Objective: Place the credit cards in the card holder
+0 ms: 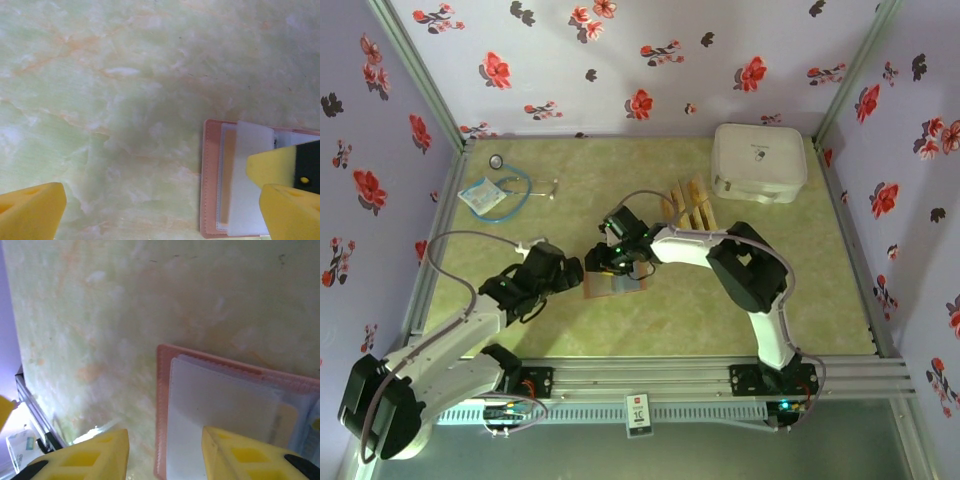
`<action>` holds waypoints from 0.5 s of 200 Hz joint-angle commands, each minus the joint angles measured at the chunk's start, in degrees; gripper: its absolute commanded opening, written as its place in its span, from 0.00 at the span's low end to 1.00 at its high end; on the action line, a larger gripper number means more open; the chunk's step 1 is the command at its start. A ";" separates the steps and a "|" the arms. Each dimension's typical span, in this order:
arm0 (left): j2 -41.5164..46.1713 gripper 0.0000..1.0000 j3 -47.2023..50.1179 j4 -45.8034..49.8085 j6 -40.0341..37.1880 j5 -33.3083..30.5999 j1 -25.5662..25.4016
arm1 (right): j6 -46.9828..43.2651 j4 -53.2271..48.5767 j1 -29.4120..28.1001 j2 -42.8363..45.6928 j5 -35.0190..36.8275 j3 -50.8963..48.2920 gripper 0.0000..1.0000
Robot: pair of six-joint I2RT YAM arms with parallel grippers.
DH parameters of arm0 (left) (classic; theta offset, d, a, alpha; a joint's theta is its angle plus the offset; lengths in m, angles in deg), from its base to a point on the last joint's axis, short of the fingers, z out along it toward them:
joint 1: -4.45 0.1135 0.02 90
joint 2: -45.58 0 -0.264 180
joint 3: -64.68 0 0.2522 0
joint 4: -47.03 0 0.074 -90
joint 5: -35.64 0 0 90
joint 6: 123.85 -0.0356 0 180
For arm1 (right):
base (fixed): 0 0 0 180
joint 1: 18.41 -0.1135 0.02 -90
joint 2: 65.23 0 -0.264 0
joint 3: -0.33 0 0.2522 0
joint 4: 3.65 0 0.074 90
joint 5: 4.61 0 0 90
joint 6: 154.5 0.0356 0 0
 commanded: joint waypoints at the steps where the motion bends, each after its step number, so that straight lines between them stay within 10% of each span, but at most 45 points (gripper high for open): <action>1: 1.41 1.00 1.03 1.51 0.90 0.82 0.94 | 1.52 0.33 -0.53 -1.20 1.18 2.29 0.42; 100: -4.79 1.00 -0.58 -0.33 -1.77 3.48 1.34 | -5.56 -8.15 3.53 9.31 3.95 2.93 0.44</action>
